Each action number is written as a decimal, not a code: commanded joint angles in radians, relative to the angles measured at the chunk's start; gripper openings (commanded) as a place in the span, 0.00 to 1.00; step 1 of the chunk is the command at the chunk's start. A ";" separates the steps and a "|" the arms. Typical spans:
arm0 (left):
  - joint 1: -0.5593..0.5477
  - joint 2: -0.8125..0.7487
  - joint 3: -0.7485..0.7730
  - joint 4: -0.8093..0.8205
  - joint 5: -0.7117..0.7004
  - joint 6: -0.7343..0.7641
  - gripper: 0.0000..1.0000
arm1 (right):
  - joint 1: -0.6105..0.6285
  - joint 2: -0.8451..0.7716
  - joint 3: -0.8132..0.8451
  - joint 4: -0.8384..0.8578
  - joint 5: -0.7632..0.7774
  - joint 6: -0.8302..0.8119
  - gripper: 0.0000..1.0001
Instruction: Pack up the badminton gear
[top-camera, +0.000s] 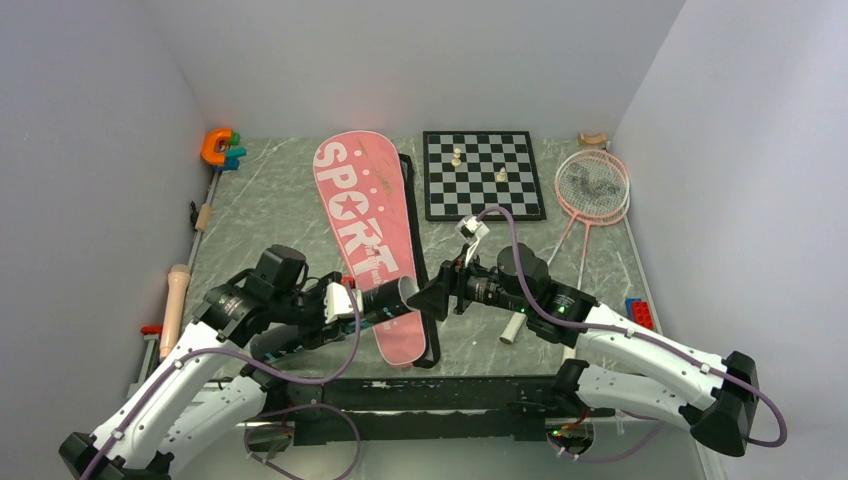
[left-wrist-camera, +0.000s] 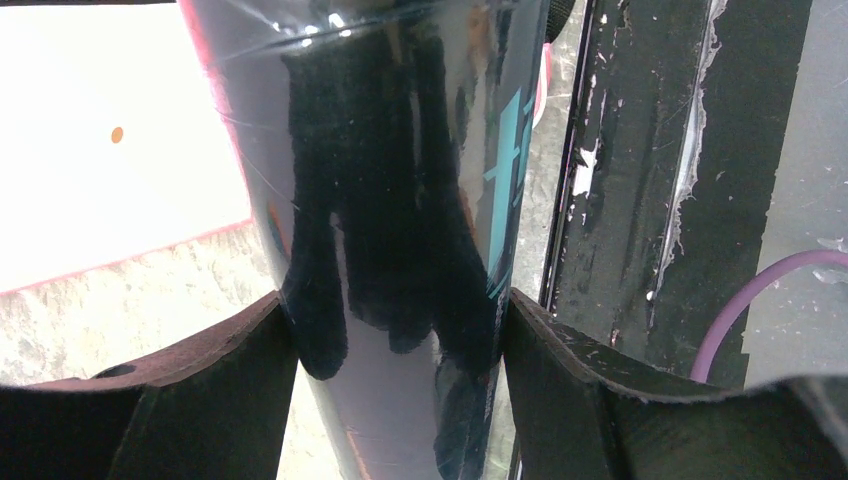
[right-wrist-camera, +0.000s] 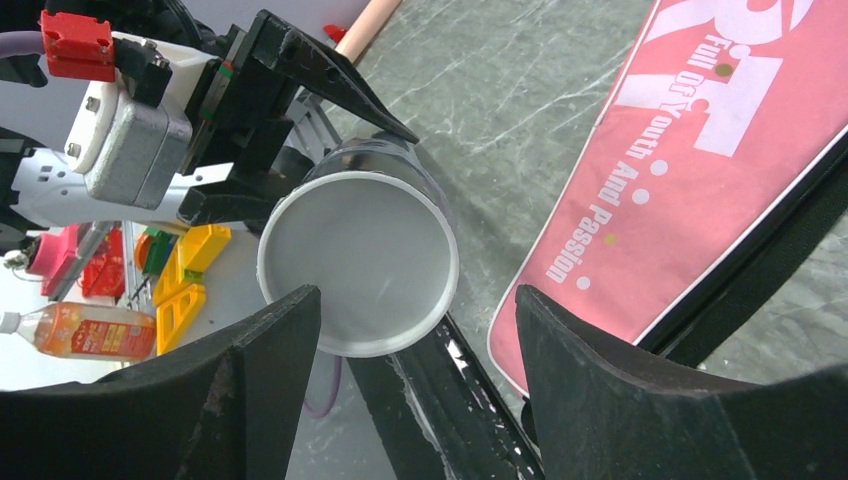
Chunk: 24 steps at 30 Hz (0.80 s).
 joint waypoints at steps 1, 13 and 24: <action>0.003 -0.013 0.062 0.166 0.106 -0.017 0.30 | 0.019 0.026 -0.021 -0.061 0.012 -0.009 0.74; 0.005 -0.013 0.076 0.172 0.123 -0.038 0.30 | 0.013 0.020 -0.039 -0.099 0.096 -0.029 0.74; 0.181 0.138 0.046 0.199 -0.128 -0.083 0.29 | -0.209 -0.015 0.134 -0.192 0.127 -0.051 0.92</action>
